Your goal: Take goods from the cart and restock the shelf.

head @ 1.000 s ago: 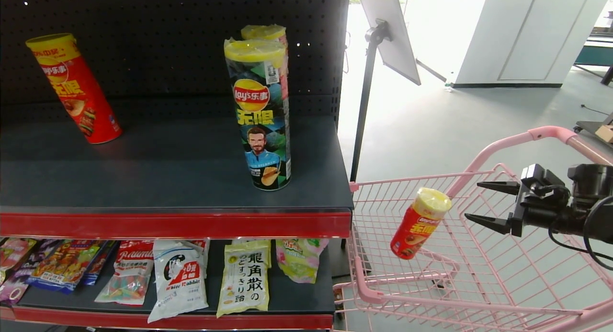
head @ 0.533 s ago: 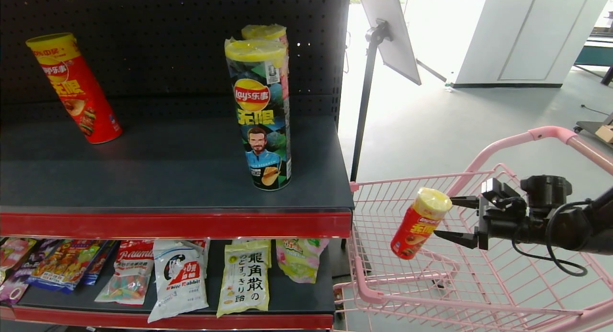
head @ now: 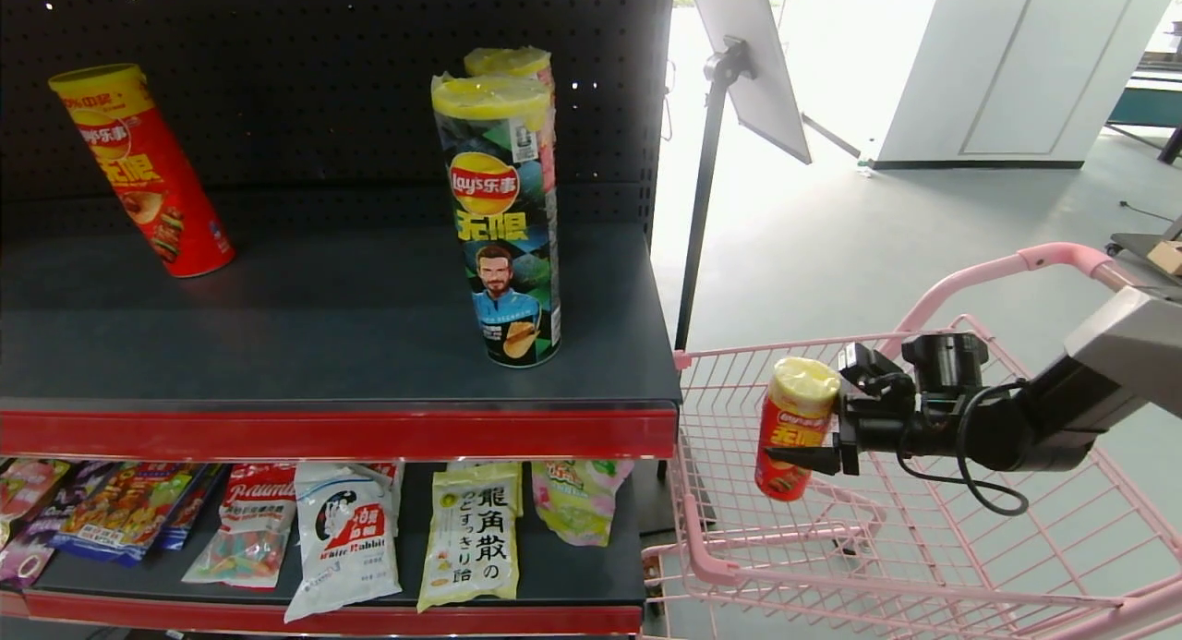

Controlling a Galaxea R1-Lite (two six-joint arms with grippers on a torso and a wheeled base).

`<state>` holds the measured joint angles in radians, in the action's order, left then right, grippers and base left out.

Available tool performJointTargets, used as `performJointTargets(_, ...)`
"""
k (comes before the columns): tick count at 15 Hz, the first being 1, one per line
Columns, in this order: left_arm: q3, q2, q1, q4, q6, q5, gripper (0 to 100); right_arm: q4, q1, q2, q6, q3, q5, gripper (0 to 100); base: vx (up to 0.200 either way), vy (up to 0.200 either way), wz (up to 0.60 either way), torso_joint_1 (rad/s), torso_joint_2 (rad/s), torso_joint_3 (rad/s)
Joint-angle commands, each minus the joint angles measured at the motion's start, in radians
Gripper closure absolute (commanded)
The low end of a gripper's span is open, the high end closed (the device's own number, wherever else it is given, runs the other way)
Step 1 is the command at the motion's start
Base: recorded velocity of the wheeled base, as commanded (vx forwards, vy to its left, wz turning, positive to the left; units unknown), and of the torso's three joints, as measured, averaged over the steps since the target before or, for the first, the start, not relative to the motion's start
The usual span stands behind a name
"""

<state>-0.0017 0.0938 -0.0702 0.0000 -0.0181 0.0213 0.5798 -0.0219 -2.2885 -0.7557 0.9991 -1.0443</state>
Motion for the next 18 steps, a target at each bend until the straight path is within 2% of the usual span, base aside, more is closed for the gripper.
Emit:
performJointTargets(1, 0.000, 0.000, 0.000, 0.000, 0.000, 0.000, 0, 0.000, 0.020, -0.020, 0.009, 0.024, 0.000, 100, 0.000, 0.000, 0.00, 0.000, 0.00, 0.000)
performJointTargets(5, 0.000, 0.000, 0.000, 0.000, 0.000, 0.000, 0, -0.005, 0.013, 0.027, 0.030, 0.026, 0.006, 100, 0.000, 0.000, 0.00, 0.000, 0.00, 0.000)
performJointTargets(9, 0.000, 0.000, 0.000, 0.000, 0.000, 0.000, 0, -0.005, 0.010, 0.204, 0.084, -0.011, 0.000, 100, 0.000, 0.000, 0.00, 0.000, 0.00, 0.000)
performJointTargets(12, 0.000, 0.000, 0.000, 0.000, 0.000, 0.000, 0, -0.003, -0.030, 0.452, 0.116, -0.103, 0.006, 100, 0.000, 0.000, 0.00, 0.000, 0.00, 0.000)
performJointTargets(15, 0.000, 0.000, 0.000, 0.000, 0.000, 0.000, 0, 0.005, -0.061, 0.715, 0.133, -0.327, -0.005, 100, 0.000, 0.000, 0.00, 0.000, 0.00, 0.000)
performJointTargets(17, 0.000, 0.000, 0.000, 0.000, 0.000, 0.000, 0, 0.002, 0.030, 0.836, 0.142, -0.379, -0.030, 100, 0.000, 0.000, 0.00, 0.000, 0.00, 0.000)
performJointTargets(18, 0.000, 0.000, 0.000, 0.000, 0.000, 0.000, 0, 0.002, 0.119, 0.857, 0.156, -0.372, -0.036, 100, 0.000, 0.000, 0.00, 0.000, 0.00, 0.000)
